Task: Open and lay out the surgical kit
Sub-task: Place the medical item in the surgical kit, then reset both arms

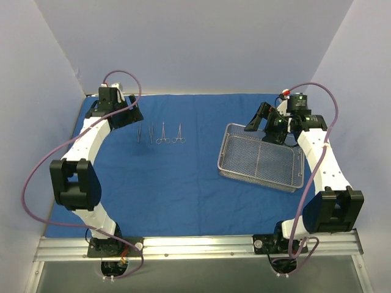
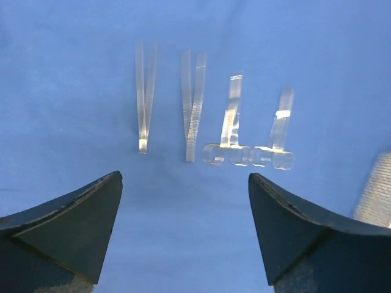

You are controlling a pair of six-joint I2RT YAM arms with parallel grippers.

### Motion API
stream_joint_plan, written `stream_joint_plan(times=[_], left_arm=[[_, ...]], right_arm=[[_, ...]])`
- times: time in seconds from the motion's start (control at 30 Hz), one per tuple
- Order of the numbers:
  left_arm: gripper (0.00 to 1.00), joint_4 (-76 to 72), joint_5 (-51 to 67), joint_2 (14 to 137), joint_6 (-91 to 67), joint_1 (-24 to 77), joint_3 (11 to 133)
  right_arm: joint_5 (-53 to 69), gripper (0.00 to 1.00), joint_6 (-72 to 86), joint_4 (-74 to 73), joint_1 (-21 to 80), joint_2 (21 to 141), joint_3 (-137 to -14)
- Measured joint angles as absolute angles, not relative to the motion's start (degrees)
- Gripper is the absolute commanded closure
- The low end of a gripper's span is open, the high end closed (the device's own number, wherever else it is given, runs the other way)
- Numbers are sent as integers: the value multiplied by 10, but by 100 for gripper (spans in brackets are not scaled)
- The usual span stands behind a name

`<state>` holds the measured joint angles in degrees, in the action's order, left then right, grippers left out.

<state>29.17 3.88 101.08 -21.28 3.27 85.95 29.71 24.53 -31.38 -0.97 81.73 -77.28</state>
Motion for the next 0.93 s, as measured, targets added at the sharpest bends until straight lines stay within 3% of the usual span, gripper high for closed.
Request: stream_joint_plan(times=[0.23,0.43,0.7,0.93], left_arm=[[6,270,118,877,-261,34,761],[6,225,196,751,-328,44,652],[6,61,306,566,-454,57,463],[6,-53,359,422,-561,61,330]], right_arm=[[218,0,240,-312,30,796,-715],[178,0,237,-270,39,699,-629],[222,0,251,-156,39,575,-478],[278,0,299,-63,39,398,-333]])
